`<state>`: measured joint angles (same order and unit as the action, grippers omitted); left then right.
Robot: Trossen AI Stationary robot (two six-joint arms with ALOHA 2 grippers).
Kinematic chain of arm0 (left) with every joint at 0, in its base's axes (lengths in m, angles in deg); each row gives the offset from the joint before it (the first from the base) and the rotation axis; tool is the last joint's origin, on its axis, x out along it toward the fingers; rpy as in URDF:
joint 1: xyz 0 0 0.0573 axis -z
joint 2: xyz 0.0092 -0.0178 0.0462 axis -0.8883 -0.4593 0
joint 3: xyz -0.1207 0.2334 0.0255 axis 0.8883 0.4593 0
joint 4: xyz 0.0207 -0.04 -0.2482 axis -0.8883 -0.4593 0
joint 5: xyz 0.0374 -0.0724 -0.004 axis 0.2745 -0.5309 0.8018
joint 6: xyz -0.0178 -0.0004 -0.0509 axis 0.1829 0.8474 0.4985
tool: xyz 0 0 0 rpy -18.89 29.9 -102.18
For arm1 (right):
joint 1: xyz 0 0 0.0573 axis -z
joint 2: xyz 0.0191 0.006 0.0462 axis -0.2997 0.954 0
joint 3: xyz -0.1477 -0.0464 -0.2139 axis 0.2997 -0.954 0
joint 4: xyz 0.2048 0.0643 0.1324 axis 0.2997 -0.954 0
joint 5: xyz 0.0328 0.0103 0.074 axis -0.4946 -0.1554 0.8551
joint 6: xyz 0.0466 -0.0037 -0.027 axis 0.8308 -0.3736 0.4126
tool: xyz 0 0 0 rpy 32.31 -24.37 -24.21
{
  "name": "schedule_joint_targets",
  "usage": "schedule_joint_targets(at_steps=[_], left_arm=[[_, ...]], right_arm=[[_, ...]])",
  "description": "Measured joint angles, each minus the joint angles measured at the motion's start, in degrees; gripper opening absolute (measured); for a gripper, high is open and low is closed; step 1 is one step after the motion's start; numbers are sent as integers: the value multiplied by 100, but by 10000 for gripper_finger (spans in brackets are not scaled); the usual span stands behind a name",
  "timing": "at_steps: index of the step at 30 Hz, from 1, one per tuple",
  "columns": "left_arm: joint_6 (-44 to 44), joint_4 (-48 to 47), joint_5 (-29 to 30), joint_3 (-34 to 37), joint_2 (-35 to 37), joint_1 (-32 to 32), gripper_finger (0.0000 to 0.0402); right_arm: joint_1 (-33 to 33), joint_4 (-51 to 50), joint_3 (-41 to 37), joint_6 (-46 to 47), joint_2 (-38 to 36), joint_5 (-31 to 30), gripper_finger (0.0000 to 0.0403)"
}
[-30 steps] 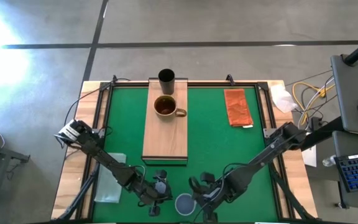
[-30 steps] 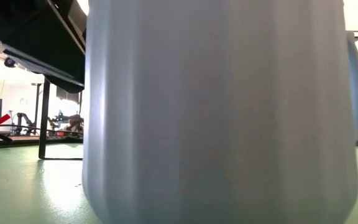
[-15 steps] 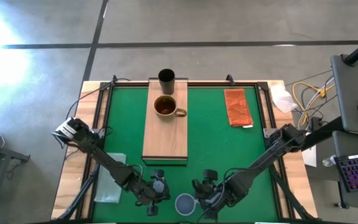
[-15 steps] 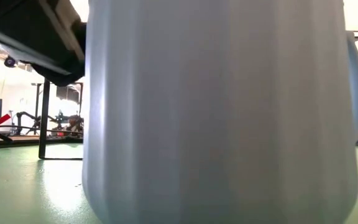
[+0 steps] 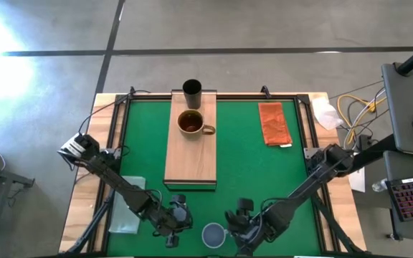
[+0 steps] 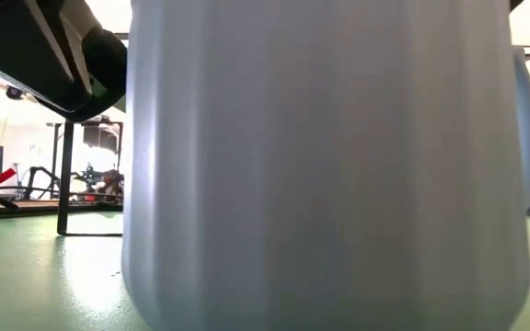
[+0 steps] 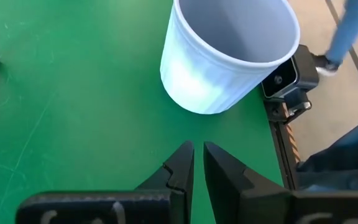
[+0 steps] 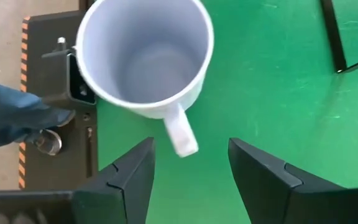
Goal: Stack small to large cups/mugs on shelf
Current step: Put the gray mug on the shelf
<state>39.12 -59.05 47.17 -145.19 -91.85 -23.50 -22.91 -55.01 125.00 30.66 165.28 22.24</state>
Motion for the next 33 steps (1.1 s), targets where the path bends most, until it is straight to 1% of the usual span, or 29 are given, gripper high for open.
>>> schedule_joint_targets(at_steps=[7, 9, 15, 26, 33], left_arm=[[0, 18, 3, 42, 0, -4, 22], [0, 24, 4, 42, 0, -4, 22], [9, 24, 4, 42, 0, -4, 22], [6, 22, 4, 96, 0, -20, 22], [9, 22, 4, 144, -2, -20, 22]], right_arm=[[-11, 89, -166, 70, 2, -70, 196], [-9, 235, -262, 68, 2, -158, 196], [-3, 797, -547, 91, 2, -155, 196], [-1, 846, -604, 92, 2, -158, 196], [4, 1167, -702, 81, 2, -156, 196]])
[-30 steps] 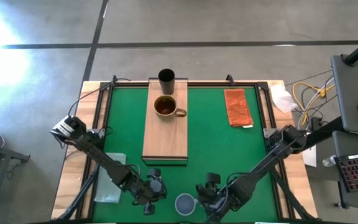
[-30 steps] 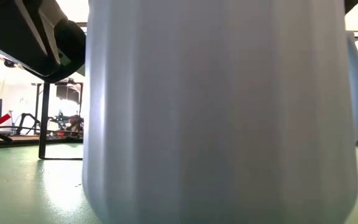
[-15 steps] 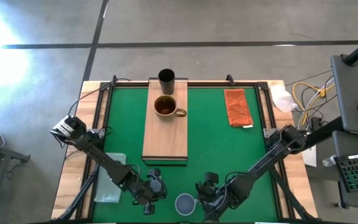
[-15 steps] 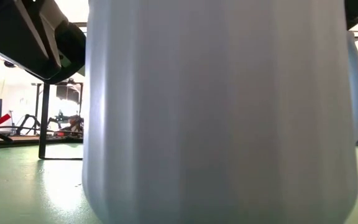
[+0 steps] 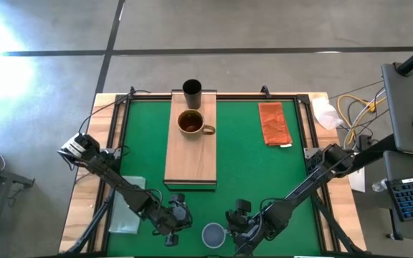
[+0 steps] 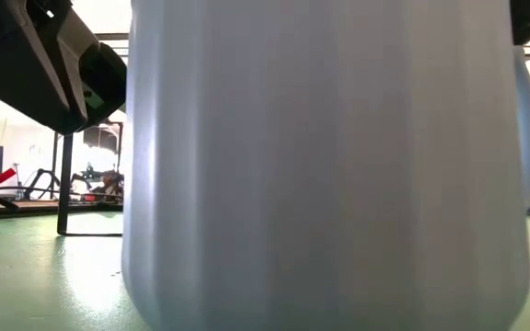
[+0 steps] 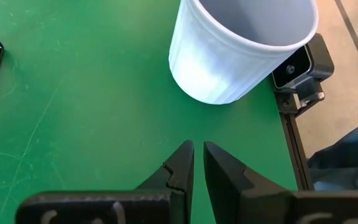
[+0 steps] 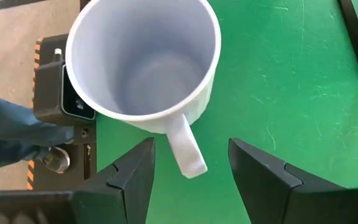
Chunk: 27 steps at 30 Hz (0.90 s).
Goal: Stack small to large cups/mugs on shelf
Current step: Put the gray mug on the shelf
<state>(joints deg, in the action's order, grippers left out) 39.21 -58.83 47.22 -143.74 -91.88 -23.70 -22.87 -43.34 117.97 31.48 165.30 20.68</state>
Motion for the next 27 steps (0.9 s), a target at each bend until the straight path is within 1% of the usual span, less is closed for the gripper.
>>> schedule_joint_targets(at_steps=[7, 13, 18, 27], left_arm=[[2, 0, 0, 0, -2, 0, 22], [-2, 2, 0, 0, -2, 0, 22], [-2, 0, 0, 0, -2, 0, 22], [-2, 0, 0, 0, -2, -5, 22]], right_arm=[[8, 242, -172, 94, 7, 0, 195], [22, 283, -273, 260, 7, 0, 184], [27, 392, -345, 288, 7, 0, 162], [33, 402, -365, 204, 7, 47, 107]])
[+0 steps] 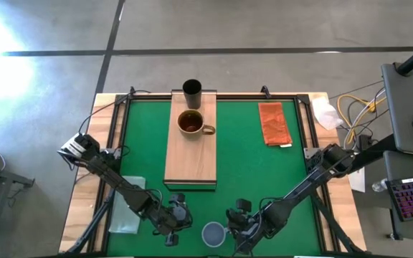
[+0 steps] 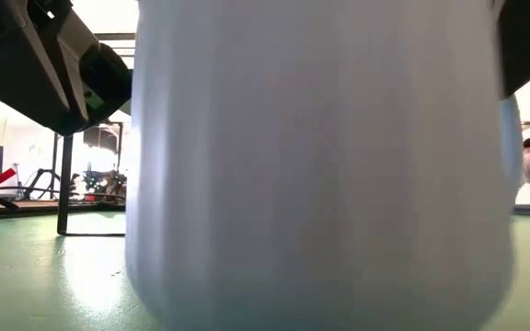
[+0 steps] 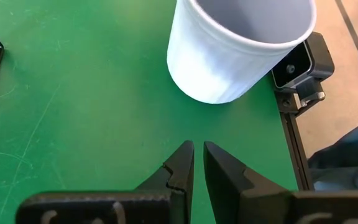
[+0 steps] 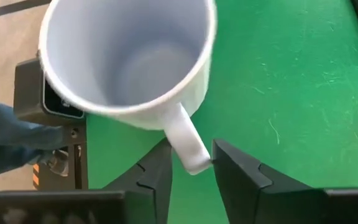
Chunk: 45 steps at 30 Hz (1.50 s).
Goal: Stack small to large cups/mugs on shelf
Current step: Put the gray mug on the shelf
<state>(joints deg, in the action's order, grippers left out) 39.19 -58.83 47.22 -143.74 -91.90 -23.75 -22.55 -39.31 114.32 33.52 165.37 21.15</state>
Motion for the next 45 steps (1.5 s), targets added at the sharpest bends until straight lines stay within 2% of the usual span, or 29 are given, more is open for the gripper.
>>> schedule_joint_targets(at_steps=[10, 17, 22, 25, 29, 36, 40, 45], left_arm=[[0, 0, -2, 0, 0, -67, 22], [2, 0, -1, 0, 0, -107, 22], [2, -9, -2, 4, 37, -126, 22], [2, -13, 7, 4, 187, -145, 22], [-3, -165, 259, 4, 510, -152, 22], [8, -1183, 958, 18, 1608, -137, 22], [-13, -1774, 1450, 36, 2355, -115, 22], [-67, -2027, 1971, 128, 3196, -93, 22]], right_arm=[[0, -7, -4, -220, 0, 152, 52], [2, -11, 0, -220, 0, 131, 47], [19, -152, 300, -583, -71, -203, 46], [73, -697, 704, -804, -146, -504, 46], [183, -1651, 1241, -1030, -187, -975, 46], [435, -2737, 2273, -1343, -296, -1525, 46], [710, -3016, 2984, -1651, -304, -1848, 46], [1134, -3116, 3551, -2256, -302, -1911, 46]])
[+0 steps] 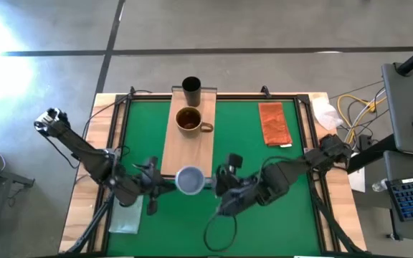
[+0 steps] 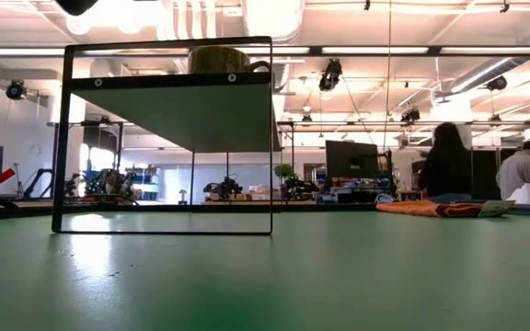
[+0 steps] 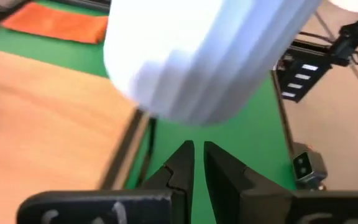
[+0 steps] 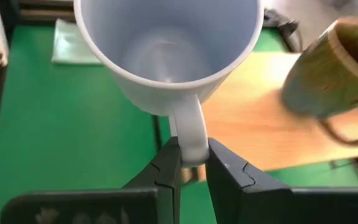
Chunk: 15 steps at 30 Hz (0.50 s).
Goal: Stack small to large cups/mugs on shelf
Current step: Put the gray mug on the shelf
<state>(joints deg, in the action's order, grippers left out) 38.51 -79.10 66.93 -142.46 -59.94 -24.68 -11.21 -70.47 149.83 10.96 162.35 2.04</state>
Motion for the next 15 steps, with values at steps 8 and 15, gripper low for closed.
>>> schedule_joint_targets(at_steps=[8, 15], left_arm=[[9, -1208, 434, 58, 866, 0, 22], [6, -1839, 667, 64, 1198, 0, 22]], right_arm=[[931, -121, -12, -523, 1, 521, 45], [1683, -59, -227, -675, 73, 1683, 45]])
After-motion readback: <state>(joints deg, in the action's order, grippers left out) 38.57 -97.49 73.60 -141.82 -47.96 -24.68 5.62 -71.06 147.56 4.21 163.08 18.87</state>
